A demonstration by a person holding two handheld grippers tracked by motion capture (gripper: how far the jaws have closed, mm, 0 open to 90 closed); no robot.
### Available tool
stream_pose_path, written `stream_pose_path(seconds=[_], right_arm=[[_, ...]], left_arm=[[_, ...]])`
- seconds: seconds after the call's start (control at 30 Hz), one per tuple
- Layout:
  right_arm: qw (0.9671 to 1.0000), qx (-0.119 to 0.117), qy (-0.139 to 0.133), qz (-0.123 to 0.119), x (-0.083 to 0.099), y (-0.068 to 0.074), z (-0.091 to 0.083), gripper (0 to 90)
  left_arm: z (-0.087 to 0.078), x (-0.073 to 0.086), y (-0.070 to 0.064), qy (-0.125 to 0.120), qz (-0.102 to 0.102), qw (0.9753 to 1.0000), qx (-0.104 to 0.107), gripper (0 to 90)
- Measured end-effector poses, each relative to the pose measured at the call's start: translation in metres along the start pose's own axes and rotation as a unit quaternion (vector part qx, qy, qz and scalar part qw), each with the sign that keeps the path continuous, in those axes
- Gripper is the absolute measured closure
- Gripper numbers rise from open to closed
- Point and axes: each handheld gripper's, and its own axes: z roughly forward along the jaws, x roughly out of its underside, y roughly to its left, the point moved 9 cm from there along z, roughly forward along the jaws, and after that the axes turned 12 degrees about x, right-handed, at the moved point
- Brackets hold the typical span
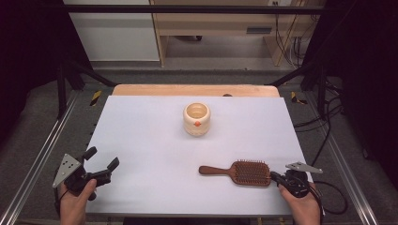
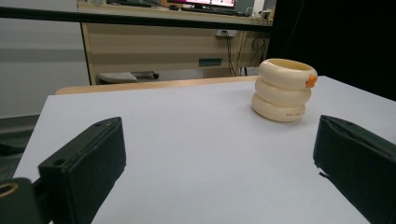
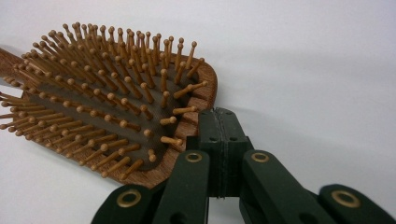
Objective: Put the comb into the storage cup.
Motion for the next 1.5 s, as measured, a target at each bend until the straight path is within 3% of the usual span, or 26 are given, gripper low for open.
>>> stream_pose_path(seconds=[0.63, 1.07, 1.5], right_arm=[[0.9989, -0.012, -0.003, -0.045, -0.010, 0.029, 0.011, 90.0], [0.9986, -0.016, -0.002, -0.050, -0.016, 0.035, 0.016, 90.0], [0.9968, -0.031, 0.000, -0.074, -0.021, 0.059, 0.021, 90.0]], left_arm=[[0.004, 0.002, -0.003, 0.009, 0.007, 0.9999, 0.004, 2.5], [0.005, 0.003, -0.004, 0.016, 0.014, 0.9998, 0.004, 2.5], [0.007, 0.004, -0.004, 0.018, 0.015, 0.9997, 0.008, 2.5]])
